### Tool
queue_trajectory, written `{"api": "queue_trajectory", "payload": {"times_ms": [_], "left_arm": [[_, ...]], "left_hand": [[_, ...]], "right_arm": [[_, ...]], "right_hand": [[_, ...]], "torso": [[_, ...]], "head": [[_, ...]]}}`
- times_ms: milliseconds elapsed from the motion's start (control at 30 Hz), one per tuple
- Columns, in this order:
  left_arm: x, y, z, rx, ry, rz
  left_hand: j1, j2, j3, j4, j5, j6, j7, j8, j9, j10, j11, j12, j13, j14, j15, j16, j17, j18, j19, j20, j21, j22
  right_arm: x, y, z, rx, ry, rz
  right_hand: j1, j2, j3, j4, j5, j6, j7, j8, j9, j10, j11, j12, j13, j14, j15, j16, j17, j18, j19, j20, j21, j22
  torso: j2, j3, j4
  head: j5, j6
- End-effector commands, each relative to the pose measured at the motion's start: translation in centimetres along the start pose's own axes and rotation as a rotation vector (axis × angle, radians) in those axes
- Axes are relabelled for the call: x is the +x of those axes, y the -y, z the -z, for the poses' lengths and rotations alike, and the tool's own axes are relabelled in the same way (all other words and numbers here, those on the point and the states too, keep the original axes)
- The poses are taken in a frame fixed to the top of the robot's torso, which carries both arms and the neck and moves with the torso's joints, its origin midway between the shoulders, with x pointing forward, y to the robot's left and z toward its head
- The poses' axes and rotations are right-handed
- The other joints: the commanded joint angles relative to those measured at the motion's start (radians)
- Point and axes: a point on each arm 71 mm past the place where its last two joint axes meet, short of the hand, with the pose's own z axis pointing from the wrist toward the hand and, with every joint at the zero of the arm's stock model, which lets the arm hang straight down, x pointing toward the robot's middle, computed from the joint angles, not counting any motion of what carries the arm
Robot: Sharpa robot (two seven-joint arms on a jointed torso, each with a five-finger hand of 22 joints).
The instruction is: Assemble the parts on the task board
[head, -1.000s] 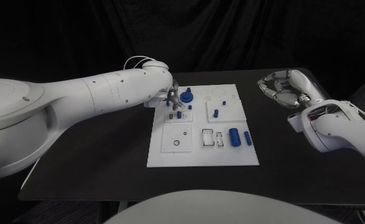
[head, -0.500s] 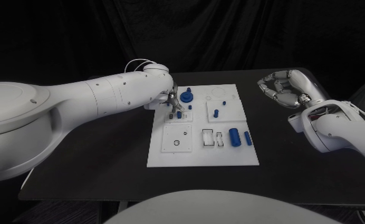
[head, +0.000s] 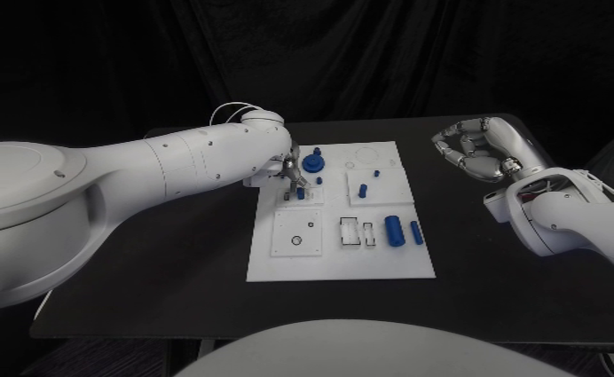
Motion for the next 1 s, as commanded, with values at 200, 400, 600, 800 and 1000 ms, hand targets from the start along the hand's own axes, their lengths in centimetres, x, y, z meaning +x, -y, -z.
{"api": "queue_trajectory", "payload": {"times_ms": [200,400,600,800,1000], "left_arm": [[0.36,0.42,-0.25,0.033,0.004,0.015],[0.54,0.53,-0.35,0.033,0.0,0.013],[0.59,0.35,-0.45,0.025,0.001,0.017],[0.61,0.21,-0.48,0.026,0.006,0.023],[0.65,0.25,-0.45,0.041,0.014,0.029]], "left_hand": [[0.013,-0.001,0.011,-0.014,0.037,0.013,-0.002,-0.011,-0.014,0.104,0.005,0.004,0.263,0.106,0.004,0.003,0.263,0.008,-0.008,-0.002,-0.009,0.11],[0.022,-0.003,0.023,-0.024,0.071,0.017,-0.004,-0.015,-0.023,0.104,0.004,0.004,0.263,0.106,0.003,0.003,0.263,0.008,-0.008,-0.003,-0.01,0.111],[0.034,-0.004,0.043,-0.037,0.096,0.02,-0.006,-0.018,-0.031,0.104,0.002,0.004,0.263,0.106,0.001,0.003,0.263,0.009,-0.009,-0.004,-0.014,0.111],[0.044,-0.01,0.079,-0.053,0.14,0.025,-0.008,-0.019,-0.039,0.104,-0.001,0.004,0.263,0.106,-0.001,0.003,0.263,0.009,-0.01,-0.007,-0.016,0.113],[0.049,-0.019,0.118,-0.069,0.167,0.029,-0.01,-0.017,-0.041,0.104,-0.003,0.004,0.263,0.106,-0.003,0.003,0.263,0.009,-0.009,-0.009,-0.018,0.114]], "right_arm": [[0.06,0.08,0.06,0.014,-0.004,-0.001],[0.08,0.08,0.06,0.016,-0.004,-0.001],[0.05,0.11,0.08,0.017,-0.004,-0.001],[0.07,0.11,0.06,0.018,-0.005,-0.001],[0.14,0.1,0.0,0.019,-0.007,-0.002]], "right_hand": [[-0.005,-0.009,0.007,0.002,0.007,-0.007,0.003,0.006,-0.001,-0.002,0.0,-0.004,0.055,0.059,-0.006,-0.003,0.162,0.005,-0.002,0.001,-0.003,0.164],[-0.005,-0.009,0.007,0.002,0.007,-0.007,0.003,0.006,-0.001,-0.002,0.0,-0.004,0.055,0.059,-0.006,-0.003,0.162,0.005,-0.002,0.001,-0.003,0.164],[-0.004,-0.008,0.007,0.002,0.007,-0.007,0.003,0.007,-0.001,-0.002,0.0,-0.004,0.055,0.058,-0.007,-0.003,0.162,0.005,-0.001,0.001,-0.003,0.164],[-0.004,-0.008,0.008,0.002,0.008,-0.008,0.003,0.007,-0.001,-0.003,0.0,-0.005,0.054,0.059,-0.007,-0.003,0.162,0.005,-0.002,0.0,-0.003,0.164],[-0.003,-0.007,0.009,0.001,0.008,-0.008,0.003,0.007,-0.001,-0.002,0.0,-0.005,0.055,0.058,-0.007,-0.004,0.161,0.005,-0.001,0.0,-0.003,0.164]], "torso": [[0.0,0.0,-0.0001],[0.0,0.0003,0.0],[0.0,0.0001,-0.0003],[0.0,0.0004,0.0002],[0.0,0.0003,-0.0001]], "head": [[0.0,0.0],[-0.001,0.0],[-0.001,0.0],[0.0,0.0],[0.003,0.0]]}}
